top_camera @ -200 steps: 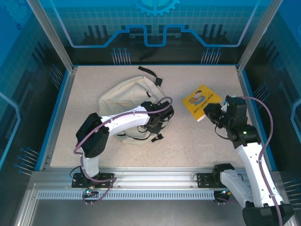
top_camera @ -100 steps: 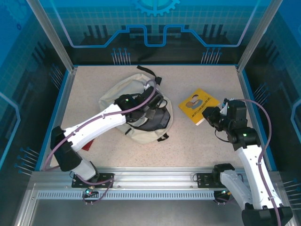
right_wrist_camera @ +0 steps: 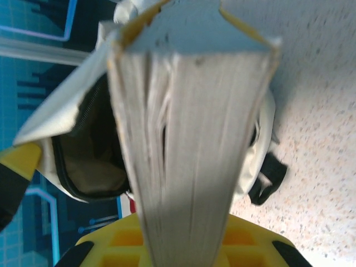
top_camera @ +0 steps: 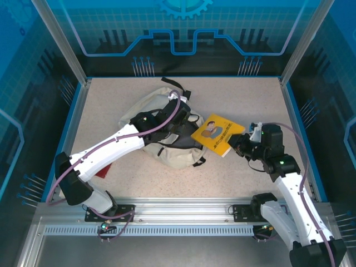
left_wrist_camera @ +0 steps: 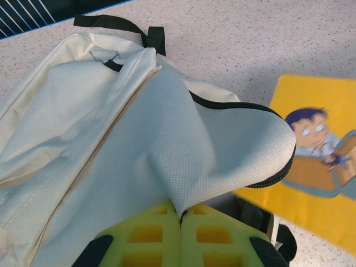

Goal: Pack the student bag
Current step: Place the book in the student bag.

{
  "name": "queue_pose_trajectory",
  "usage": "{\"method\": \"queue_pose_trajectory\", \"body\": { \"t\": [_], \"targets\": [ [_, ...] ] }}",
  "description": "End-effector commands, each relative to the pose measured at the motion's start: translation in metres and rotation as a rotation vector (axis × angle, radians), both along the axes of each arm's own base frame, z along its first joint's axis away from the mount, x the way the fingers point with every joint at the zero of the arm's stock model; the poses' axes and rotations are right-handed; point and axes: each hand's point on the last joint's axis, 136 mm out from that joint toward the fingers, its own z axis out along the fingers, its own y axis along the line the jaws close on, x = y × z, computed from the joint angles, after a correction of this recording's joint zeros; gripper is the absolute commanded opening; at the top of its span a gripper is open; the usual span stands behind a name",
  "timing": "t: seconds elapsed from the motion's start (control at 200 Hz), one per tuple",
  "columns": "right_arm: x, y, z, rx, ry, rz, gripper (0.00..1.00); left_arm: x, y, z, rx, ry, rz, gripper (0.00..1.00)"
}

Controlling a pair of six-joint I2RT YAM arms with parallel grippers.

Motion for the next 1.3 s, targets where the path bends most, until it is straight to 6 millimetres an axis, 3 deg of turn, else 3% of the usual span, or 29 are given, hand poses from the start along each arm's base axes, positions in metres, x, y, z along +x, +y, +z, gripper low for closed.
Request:
{"method": "queue_pose_trajectory", "body": {
  "t": [0.0,0.2,0.42,0.545,0.76,1.035,1.191,1.296],
  "targets": [
    [0.007,0.027,0.030,0.125,-0.112,0.085,0.00,0.003,-0.015,0.010,-0.082,-0.026,-0.022,0.00],
    [0.018,0.057,0.037,0.202,-0.139,0.151,0.01,0.001,-0.019,0.005,-0.097,-0.004,-0.038,0.00],
    [0.034,0.085,0.055,0.268,-0.179,0.192,0.01,-0.002,-0.022,0.013,-0.132,0.006,-0.043,0.00],
    [0.044,0.099,0.054,0.263,-0.175,0.196,0.01,-0.003,-0.024,0.014,-0.146,0.009,-0.046,0.00],
    [0.064,0.125,0.025,0.206,-0.145,0.228,0.02,-0.002,-0.026,0.016,-0.170,0.009,-0.040,0.00],
    [0.095,0.130,-0.043,0.112,-0.022,0.144,0.01,-0.005,-0.026,0.013,-0.184,0.028,-0.037,0.00],
    [0.111,0.131,-0.063,0.069,0.013,0.099,0.02,-0.007,-0.026,0.012,-0.189,0.035,-0.038,0.00],
    [0.120,0.143,-0.075,0.068,0.040,0.096,0.03,-0.007,-0.026,0.012,-0.189,0.037,-0.038,0.00]
  ]
}}
